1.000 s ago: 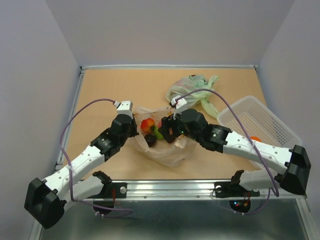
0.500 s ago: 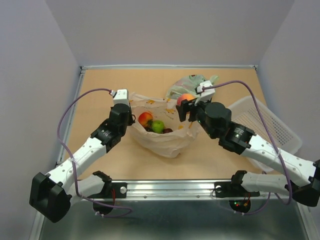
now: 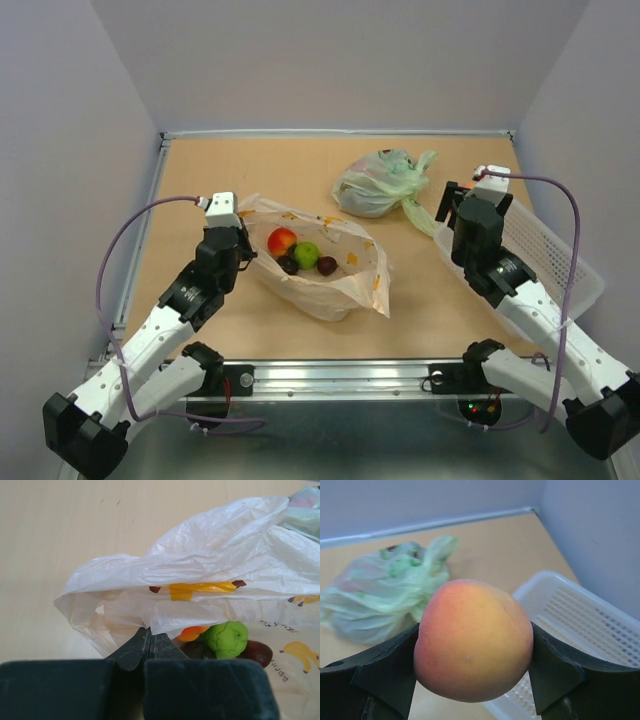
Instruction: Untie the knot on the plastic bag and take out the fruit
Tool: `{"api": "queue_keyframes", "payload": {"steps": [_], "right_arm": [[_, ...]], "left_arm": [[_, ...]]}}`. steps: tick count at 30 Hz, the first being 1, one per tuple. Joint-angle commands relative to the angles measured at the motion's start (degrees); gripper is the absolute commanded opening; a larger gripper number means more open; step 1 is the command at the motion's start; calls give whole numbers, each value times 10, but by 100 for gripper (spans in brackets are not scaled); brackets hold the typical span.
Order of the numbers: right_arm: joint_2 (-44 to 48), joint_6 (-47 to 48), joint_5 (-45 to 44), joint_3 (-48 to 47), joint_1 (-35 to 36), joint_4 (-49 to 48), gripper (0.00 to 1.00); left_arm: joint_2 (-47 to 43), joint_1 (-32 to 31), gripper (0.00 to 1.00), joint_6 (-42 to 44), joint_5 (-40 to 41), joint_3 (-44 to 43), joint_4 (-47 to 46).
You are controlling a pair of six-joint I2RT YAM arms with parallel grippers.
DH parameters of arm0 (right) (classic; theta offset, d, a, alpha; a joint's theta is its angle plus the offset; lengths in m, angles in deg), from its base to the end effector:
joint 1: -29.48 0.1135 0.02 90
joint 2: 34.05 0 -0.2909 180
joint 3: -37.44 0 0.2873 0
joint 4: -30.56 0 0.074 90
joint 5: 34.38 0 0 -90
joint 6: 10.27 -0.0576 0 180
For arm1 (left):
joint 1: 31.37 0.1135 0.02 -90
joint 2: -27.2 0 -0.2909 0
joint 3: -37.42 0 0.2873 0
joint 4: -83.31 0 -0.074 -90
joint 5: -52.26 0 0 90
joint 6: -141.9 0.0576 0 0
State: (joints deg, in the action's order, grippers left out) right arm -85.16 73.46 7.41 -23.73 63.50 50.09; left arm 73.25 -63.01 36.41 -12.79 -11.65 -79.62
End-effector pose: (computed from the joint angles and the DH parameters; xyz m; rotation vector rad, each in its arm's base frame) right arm 0.2156 0.0937 0.3716 0.2018 1.6725 -0.2022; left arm 0.2064 -0.0986 0.3074 -0.0540 1.7961 -0.1935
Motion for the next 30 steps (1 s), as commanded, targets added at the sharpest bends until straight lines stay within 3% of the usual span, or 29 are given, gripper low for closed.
{"api": "queue_keyframes", "payload": {"steps": [1,5,8,9,12,17,24,28,30], "right_arm": [[-16,-29,31,33,-105,6,7],[-68,-56,111,43,-238,11,10],[-124,-92,168,30,-306,25,26],[-137,-101,191,25,-318,39,54],[-176,-125,196,-7,-334,81,100],[-169,-133,210,-41,-334,134,100],[-105,-85,388,-111,-301,178,100],[-107,-79,400,-168,-175,191,99],[-116,-78,392,-204,-76,191,96]], "left_arm": [[-52,3,0,-5,-14,19,-14],[-79,4,0,-6,-38,43,-35],[-78,3,0,0,-34,42,-43],[-75,4,0,3,-33,42,-46],[-74,4,0,5,-36,41,-47],[-78,3,0,12,-30,44,-48],[-65,4,0,18,-27,41,-61],[-56,4,0,18,-49,42,-62],[-48,4,0,13,-77,43,-62]]}}
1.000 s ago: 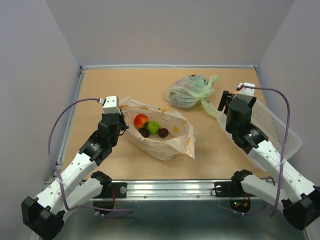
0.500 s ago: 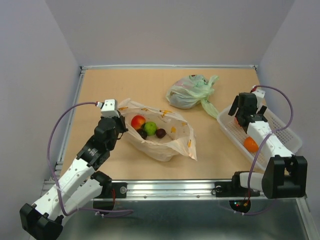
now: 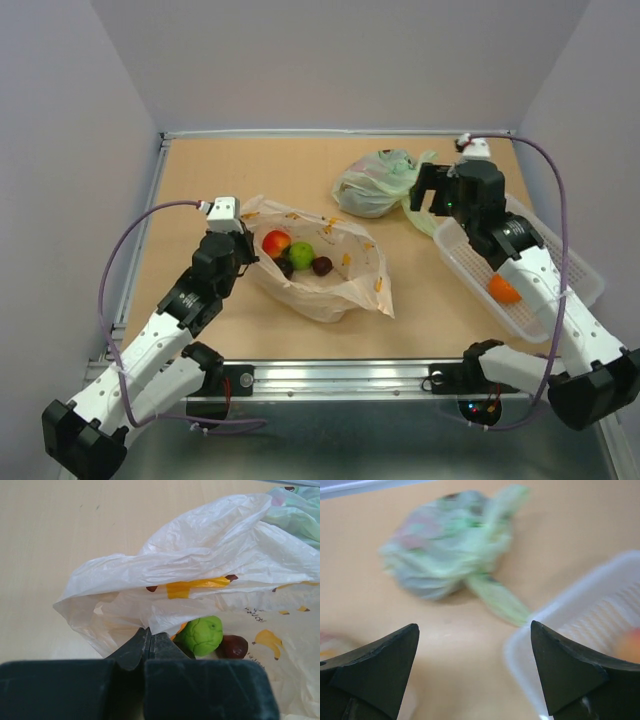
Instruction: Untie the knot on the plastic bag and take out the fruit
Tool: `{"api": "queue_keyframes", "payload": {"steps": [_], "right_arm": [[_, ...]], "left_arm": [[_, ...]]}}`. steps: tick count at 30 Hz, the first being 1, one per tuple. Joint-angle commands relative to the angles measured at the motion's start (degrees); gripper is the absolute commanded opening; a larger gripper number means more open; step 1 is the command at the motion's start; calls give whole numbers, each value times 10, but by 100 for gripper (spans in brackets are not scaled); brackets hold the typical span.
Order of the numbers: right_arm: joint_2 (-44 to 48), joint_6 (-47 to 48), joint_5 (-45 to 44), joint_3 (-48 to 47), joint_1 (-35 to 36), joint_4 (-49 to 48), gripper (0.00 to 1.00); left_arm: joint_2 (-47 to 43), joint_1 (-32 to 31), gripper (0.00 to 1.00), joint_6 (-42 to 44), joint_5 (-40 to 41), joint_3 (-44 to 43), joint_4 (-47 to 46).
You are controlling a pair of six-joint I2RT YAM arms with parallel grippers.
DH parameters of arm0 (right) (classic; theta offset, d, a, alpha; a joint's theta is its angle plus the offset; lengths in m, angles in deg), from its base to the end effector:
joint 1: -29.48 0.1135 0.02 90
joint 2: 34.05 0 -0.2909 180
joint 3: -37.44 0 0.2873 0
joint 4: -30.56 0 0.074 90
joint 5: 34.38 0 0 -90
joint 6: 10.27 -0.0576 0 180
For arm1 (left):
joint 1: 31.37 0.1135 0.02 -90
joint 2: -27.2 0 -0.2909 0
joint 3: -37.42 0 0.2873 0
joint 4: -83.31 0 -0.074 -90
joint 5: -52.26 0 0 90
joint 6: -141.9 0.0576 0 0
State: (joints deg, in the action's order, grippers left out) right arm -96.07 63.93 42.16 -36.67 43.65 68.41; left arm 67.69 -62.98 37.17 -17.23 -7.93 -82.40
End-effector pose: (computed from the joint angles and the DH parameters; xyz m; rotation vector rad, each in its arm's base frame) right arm 0.2763 0.0559 0.3741 0.1769 2.0007 0.0968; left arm 0.1905 -0.0935 0.3058 -0.0084 1.7333 -0.2864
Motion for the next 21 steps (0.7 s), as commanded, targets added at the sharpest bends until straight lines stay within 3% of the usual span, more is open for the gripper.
{"api": "queue_keyframes", "payload": {"steps": [1,5,8,12,16,21], "right_arm": [[-16,18,35,-89,157,8,92],[-91,44,-1,-158,343,7,88],[-136,65,-16,-187,438,8,87],[-199,54,-10,-193,488,-15,84],[-226,47,-16,-155,523,-47,73],[-253,24,-18,-114,525,-75,67]], "left_arm": [[15,3,0,-2,-45,3,-33],[36,3,0,-25,-94,-8,-23],[50,3,0,-49,-114,-17,18],[70,3,0,-78,-166,-24,39],[74,2,0,-95,-188,-26,58],[83,2,0,-109,-218,-21,74]]}}
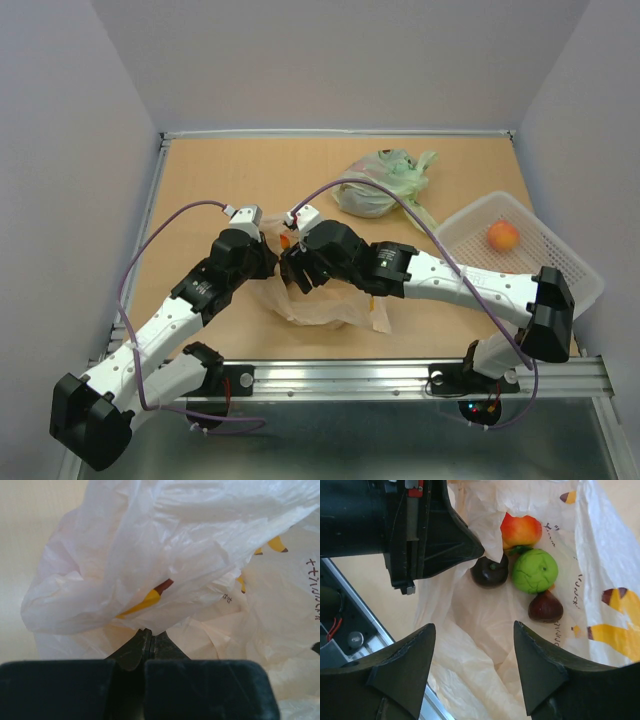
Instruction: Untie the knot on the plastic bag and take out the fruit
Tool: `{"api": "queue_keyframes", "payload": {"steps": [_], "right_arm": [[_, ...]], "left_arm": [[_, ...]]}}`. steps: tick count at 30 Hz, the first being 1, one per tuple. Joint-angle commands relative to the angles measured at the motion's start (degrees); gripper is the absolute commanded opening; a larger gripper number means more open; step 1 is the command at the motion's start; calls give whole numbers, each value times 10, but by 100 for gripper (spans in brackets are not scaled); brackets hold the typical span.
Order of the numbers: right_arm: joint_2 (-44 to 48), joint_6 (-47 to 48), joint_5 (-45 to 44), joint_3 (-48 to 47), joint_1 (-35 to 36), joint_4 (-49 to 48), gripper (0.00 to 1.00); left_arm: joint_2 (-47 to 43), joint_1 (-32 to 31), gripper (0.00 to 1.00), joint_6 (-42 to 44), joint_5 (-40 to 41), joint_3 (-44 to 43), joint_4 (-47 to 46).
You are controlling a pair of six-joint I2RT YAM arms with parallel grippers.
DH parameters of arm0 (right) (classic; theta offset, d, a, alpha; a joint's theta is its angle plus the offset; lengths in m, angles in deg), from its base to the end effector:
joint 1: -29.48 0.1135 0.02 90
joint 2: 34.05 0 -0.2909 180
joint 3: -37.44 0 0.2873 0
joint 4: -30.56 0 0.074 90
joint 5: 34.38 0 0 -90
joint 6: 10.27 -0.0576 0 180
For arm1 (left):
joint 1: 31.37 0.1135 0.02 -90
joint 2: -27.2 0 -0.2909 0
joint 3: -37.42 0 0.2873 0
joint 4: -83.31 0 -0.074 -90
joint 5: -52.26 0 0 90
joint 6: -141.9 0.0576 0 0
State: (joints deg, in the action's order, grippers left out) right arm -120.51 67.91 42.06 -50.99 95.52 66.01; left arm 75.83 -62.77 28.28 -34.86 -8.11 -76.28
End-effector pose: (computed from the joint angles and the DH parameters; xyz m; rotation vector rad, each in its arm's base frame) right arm 0.1738 0.3578 0.3420 -0.8699 2.0051 0.5350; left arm 0.2023 -0.1201 0.2638 0.1041 2.0233 -0.5682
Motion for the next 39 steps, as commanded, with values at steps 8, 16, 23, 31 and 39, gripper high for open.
{"api": "queue_keyframes", "payload": {"steps": [8,16,23,31,39], "right_arm": [[-61,-2,-125,104,-32,-103,62],[-123,18,-110,125,-96,-202,70],[-200,21,-78,108,-112,-250,69],[-180,6,-61,135,-113,-255,26],[-36,36,53,192,-113,-254,4]], "left_arm": [[-12,0,0,-39,-63,-7,22],[-27,-1,0,-47,-66,-2,41],[-34,-1,0,-52,-69,2,53],[-47,-2,0,-59,-60,1,63],[-31,-1,0,-92,-10,-6,58]]}}
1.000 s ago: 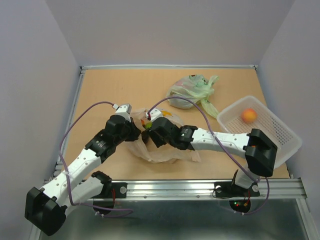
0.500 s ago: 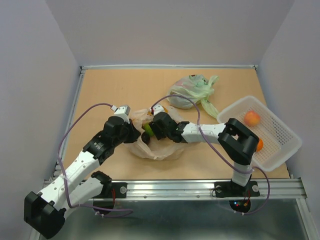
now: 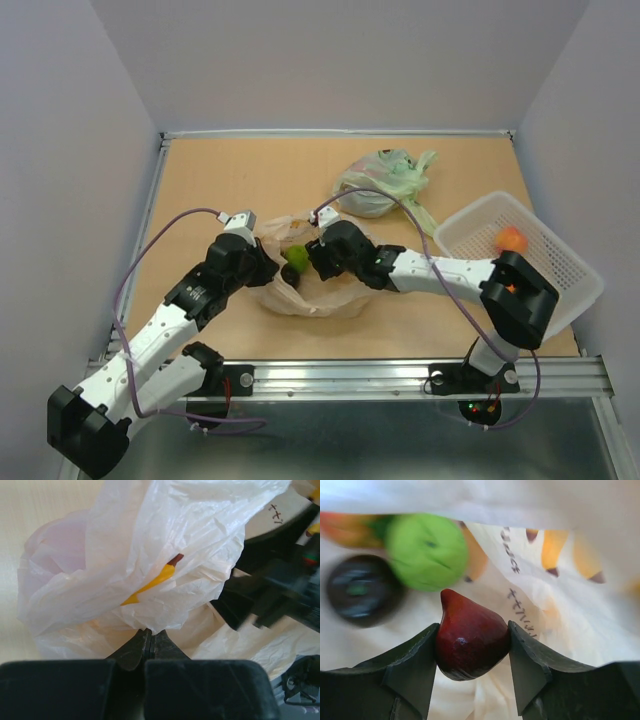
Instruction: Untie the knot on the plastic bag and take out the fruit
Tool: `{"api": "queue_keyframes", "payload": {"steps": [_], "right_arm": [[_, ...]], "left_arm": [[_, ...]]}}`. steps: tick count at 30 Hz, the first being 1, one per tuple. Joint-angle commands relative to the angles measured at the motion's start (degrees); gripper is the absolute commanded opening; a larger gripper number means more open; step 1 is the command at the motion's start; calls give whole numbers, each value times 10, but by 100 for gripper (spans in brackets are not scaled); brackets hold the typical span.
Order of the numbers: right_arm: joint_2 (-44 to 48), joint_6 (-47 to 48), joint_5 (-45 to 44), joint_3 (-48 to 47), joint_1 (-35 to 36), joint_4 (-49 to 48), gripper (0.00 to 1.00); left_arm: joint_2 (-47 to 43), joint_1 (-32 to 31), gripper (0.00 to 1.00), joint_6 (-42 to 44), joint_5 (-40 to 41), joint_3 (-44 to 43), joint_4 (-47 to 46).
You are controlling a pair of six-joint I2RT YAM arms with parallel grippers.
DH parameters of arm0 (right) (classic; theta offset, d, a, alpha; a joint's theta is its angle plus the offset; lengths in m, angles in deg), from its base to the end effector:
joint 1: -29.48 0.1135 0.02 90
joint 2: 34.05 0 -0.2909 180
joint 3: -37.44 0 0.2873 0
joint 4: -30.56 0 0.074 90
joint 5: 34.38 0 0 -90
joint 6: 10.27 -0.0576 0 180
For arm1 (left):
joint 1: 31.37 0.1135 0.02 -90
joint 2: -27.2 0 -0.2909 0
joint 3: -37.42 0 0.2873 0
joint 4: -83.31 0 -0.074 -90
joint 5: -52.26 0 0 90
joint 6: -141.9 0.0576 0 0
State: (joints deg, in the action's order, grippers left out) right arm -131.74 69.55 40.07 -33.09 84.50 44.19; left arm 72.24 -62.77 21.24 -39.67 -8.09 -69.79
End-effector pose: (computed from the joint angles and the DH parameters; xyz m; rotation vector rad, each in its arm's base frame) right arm 0.2492 0.3292 0.1860 -0.7327 2.1472 0.2982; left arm 0.1864 -0.1160 0.2631 0.0356 2.1070 -0.7035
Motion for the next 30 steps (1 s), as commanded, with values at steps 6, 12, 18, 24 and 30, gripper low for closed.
{"api": "queue_keyframes", "payload": {"steps": [6,12,18,24,30], "right_arm": [[168,9,182,-8,-4,1,2],[222,1,103,-79,-4,38,1],[254,8,-37,-122,-65,67,1],[282,5,-141,-99,-198,70,1],[296,-48,-151,17,-385,90,1]], "left_arm": [[39,-1,0,-30,67,-16,-24],[76,-2,0,-23,82,-28,-48],[86,-1,0,-19,86,-24,-52],[71,-2,0,-22,88,-17,-48],[63,-2,0,-20,79,-20,-41]]}}
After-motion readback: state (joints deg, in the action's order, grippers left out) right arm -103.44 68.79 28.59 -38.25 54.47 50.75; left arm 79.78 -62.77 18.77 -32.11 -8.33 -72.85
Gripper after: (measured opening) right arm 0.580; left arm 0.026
